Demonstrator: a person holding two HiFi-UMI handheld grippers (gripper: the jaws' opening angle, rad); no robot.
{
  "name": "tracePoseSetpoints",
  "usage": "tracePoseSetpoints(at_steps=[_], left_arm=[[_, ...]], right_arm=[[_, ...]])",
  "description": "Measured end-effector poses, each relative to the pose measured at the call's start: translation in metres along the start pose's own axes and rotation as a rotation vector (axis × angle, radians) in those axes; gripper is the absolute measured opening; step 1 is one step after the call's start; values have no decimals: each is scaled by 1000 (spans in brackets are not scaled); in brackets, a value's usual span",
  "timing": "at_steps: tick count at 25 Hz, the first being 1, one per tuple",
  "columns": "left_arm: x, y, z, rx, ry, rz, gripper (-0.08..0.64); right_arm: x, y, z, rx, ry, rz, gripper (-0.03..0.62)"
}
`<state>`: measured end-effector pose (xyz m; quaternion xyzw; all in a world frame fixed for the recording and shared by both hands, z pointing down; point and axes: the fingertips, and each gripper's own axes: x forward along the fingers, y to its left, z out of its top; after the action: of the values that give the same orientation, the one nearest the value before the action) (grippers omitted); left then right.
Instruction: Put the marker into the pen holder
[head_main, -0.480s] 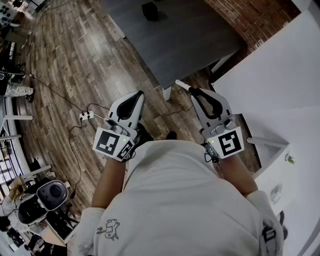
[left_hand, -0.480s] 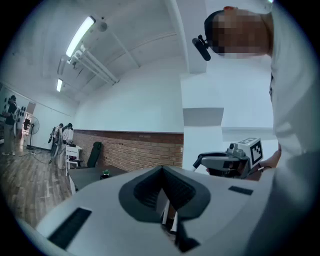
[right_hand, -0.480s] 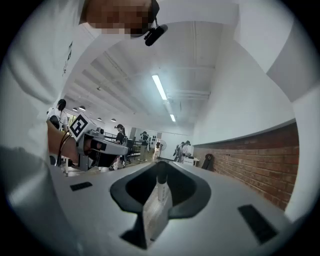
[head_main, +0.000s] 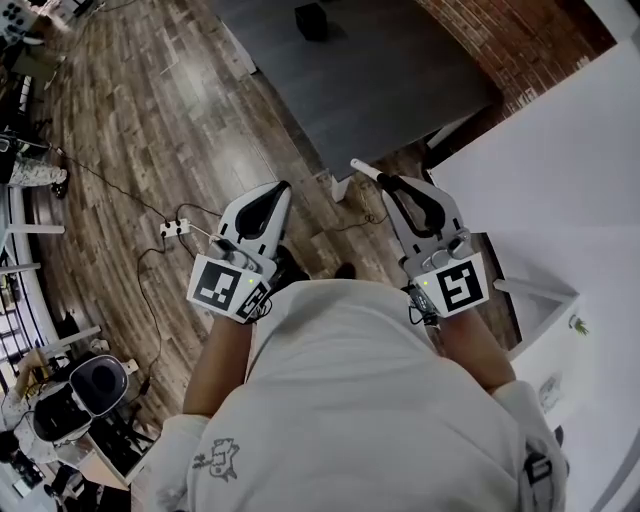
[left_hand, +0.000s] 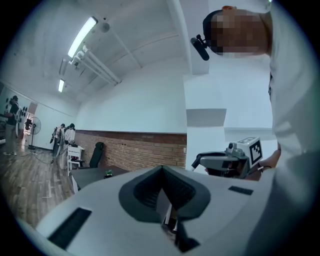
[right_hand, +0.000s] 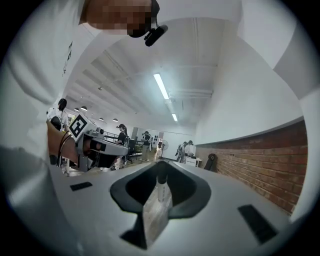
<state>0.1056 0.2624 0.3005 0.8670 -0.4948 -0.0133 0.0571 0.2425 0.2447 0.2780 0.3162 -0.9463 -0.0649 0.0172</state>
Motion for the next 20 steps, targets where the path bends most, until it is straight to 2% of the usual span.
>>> tracePoseSetpoints(at_steps=[8,15,20], left_arm=[[-15,47,1,-2,-1,15,11],[-37,117,6,-9,-9,3,11],[-56,161,18,-1,-18,-25,11]], right_arm=[[49,16,3,-8,-3,9,72],[115,41,10,-25,16,-18,71],[158,56,12,-98,36,-43,71]])
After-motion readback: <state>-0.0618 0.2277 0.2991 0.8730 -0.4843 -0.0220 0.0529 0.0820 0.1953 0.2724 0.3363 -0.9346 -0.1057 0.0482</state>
